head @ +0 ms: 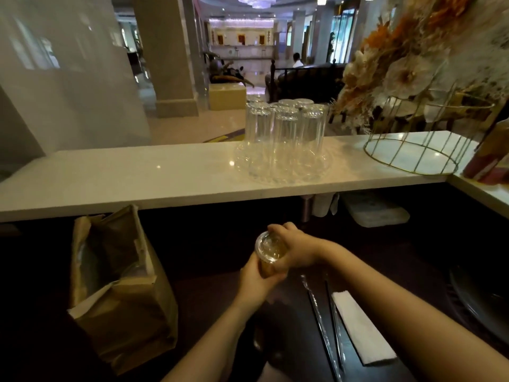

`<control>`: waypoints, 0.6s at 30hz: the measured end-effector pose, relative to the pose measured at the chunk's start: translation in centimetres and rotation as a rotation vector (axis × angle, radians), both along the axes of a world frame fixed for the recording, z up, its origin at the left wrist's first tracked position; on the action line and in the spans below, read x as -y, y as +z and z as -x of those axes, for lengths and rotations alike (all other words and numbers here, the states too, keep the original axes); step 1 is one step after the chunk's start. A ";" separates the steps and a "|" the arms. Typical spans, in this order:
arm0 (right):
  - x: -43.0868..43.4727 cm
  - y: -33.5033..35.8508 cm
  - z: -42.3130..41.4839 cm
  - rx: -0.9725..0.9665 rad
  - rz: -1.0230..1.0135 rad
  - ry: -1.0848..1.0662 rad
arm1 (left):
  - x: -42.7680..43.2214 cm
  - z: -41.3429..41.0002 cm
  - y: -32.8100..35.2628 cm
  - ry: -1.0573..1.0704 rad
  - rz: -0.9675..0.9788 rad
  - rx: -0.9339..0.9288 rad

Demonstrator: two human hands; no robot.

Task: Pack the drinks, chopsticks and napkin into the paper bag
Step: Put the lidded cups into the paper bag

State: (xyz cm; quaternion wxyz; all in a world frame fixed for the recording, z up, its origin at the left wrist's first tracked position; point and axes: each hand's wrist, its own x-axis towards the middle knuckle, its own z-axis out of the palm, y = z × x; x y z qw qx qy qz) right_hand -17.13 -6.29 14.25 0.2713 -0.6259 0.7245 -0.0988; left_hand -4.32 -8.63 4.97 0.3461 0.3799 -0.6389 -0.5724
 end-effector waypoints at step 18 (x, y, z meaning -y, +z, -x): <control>8.3 15.2 -18.4 0.099 0.285 0.173 | 3.3 -25.2 15.9 0.019 0.497 0.730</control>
